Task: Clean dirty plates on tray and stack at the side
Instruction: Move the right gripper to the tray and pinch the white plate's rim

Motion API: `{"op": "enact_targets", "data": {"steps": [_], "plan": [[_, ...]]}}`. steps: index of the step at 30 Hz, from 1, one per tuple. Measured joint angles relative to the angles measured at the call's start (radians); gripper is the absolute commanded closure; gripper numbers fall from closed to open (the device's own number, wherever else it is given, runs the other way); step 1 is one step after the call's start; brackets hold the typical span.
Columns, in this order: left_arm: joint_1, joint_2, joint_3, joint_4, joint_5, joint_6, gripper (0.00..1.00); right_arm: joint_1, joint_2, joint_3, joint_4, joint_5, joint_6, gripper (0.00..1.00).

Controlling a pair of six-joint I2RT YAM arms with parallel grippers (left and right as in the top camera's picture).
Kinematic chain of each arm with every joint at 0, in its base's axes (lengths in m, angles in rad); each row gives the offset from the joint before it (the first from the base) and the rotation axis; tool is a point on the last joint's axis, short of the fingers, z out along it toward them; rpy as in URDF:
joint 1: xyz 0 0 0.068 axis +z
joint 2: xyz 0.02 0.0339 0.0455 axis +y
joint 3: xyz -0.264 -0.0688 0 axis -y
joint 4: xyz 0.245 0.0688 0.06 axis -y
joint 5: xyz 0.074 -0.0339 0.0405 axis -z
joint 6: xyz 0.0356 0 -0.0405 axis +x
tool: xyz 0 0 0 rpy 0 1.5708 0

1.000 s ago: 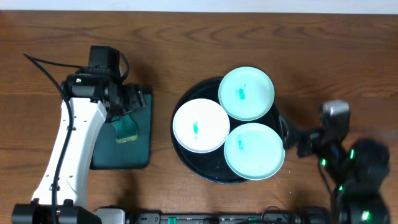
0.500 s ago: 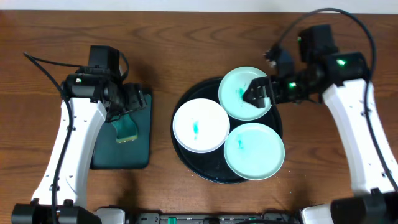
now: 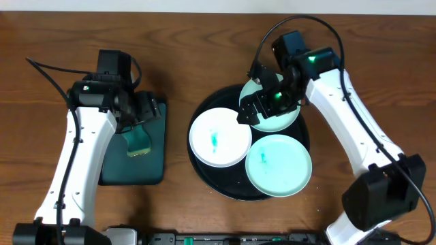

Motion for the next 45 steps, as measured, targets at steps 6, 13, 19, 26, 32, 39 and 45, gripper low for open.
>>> {"op": "enact_targets", "data": {"steps": [6,13,19,26,32,39,45], "plan": [[0.000,0.000,0.000,0.000,0.000,0.000,0.20,0.000,0.043,-0.016,0.029,0.035,0.142,0.01],[0.000,0.000,0.000,0.000,0.000,0.000,0.20,0.060,0.045,-0.172,0.161,0.095,0.311,0.32],[0.000,0.000,0.000,0.000,0.000,0.000,0.20,0.116,0.048,-0.286,0.264,0.121,0.380,0.31],[0.000,0.000,0.000,0.000,0.000,0.000,0.20,0.127,0.048,-0.297,0.315,0.209,0.470,0.46],[0.000,0.000,0.000,0.000,0.000,0.000,0.20,0.127,0.048,-0.309,0.378,0.241,0.494,0.49],[0.000,0.000,0.000,0.000,0.000,0.000,0.20,0.127,0.048,-0.357,0.434,0.251,0.509,0.51],[0.000,0.000,0.000,0.000,0.000,0.000,0.20,0.127,0.048,-0.451,0.529,0.252,0.516,0.57]]}}
